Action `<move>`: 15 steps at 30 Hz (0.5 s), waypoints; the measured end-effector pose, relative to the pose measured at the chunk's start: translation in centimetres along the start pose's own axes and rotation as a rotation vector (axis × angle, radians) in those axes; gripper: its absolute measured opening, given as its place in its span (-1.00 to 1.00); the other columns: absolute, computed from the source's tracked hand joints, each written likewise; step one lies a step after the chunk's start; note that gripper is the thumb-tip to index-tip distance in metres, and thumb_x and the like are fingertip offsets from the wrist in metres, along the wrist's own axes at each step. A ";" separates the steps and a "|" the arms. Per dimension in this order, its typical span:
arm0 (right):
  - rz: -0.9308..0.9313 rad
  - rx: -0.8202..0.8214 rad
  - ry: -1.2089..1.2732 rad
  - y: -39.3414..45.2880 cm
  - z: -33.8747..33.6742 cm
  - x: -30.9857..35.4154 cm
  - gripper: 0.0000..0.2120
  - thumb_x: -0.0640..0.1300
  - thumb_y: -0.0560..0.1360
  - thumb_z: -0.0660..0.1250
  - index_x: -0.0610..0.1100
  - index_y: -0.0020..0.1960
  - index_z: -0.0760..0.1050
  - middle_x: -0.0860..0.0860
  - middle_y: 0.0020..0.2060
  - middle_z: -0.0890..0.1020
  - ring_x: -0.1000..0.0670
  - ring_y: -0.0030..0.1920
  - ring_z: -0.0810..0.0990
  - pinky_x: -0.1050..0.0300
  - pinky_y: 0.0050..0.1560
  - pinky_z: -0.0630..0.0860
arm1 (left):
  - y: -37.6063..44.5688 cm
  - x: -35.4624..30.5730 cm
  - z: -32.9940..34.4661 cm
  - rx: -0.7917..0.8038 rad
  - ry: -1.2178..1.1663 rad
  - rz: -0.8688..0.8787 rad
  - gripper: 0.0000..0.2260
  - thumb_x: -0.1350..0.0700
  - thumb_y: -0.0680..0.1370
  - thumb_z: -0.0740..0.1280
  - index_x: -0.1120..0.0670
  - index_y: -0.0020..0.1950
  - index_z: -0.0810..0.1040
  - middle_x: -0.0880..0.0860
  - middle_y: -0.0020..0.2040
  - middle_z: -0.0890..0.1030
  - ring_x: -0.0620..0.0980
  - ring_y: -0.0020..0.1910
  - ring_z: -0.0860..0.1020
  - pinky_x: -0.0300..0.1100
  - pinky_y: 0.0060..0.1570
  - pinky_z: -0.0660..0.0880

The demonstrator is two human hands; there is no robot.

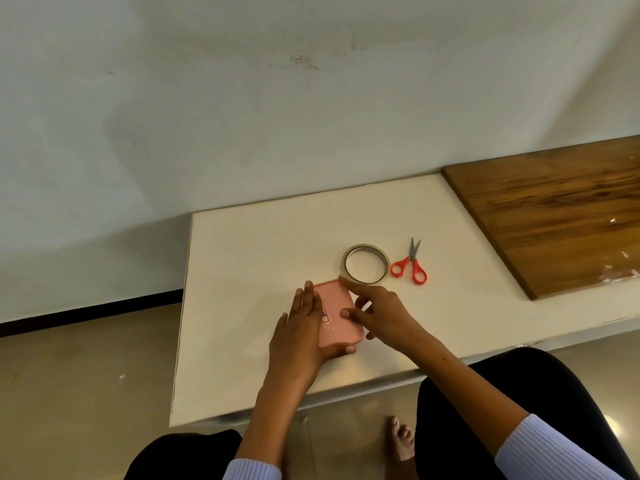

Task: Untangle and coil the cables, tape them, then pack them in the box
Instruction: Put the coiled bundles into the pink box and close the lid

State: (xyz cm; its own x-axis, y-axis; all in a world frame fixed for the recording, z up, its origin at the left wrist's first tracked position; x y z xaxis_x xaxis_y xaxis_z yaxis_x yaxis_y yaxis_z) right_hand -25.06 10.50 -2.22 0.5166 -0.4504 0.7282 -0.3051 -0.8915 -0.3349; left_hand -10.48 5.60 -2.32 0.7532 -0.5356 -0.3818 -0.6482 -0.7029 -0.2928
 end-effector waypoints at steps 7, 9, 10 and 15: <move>0.145 0.042 0.392 -2.5 0.0 -1.7 -0.51 -0.20 0.38 0.49 -0.12 0.28 0.46 -0.08 -0.17 0.66 0.02 -0.22 0.67 0.27 -0.29 0.58 | -0.4 -0.1 -0.4 -0.026 -0.102 0.028 -0.16 -0.16 0.48 0.33 0.09 0.55 -0.09 -0.03 0.55 -0.23 -0.04 0.54 -0.12 -0.14 0.42 0.17; 0.171 0.002 0.439 -2.6 0.3 -2.2 -0.66 -0.18 0.37 0.49 -0.25 0.10 0.57 -0.12 -0.23 0.68 0.03 -0.27 0.68 0.25 -0.26 0.60 | -0.4 -0.1 -0.1 -0.037 -0.109 0.028 -0.17 -0.16 0.48 0.33 0.09 0.55 -0.07 -0.03 0.55 -0.23 -0.03 0.54 -0.11 -0.12 0.42 0.20; 0.175 -0.015 0.451 -2.6 0.5 -2.3 -0.71 -0.18 0.36 0.50 -0.27 0.03 0.60 -0.13 -0.24 0.68 0.02 -0.28 0.68 0.25 -0.25 0.60 | -0.4 -0.1 -0.1 -0.038 -0.109 0.028 -0.18 -0.16 0.47 0.33 0.09 0.55 -0.06 -0.03 0.55 -0.23 -0.03 0.54 -0.11 -0.12 0.41 0.21; 0.155 -0.094 0.449 -2.0 0.6 -2.1 -0.80 -0.20 0.37 0.49 -0.25 -0.05 0.63 -0.10 -0.27 0.67 0.05 -0.31 0.66 0.31 -0.28 0.56 | 0.3 0.1 -0.2 0.005 -0.082 0.004 -0.07 -0.23 0.41 0.37 0.11 0.55 -0.10 0.00 0.55 -0.26 -0.01 0.54 -0.13 -0.08 0.42 0.21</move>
State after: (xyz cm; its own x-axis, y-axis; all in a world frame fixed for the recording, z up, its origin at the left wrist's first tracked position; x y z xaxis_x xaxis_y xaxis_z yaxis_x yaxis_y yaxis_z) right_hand -25.04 13.17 -3.50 0.0691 -0.4934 0.8671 -0.4324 -0.7981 -0.4196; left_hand -10.56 5.19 -2.27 0.7394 -0.4978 -0.4533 -0.6517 -0.6983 -0.2960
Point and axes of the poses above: each hand's wrist, its own y-axis towards the middle knuckle, its own z-axis out of the palm, x = y × z, the point moved 2 cm from there along y, towards the middle knuckle
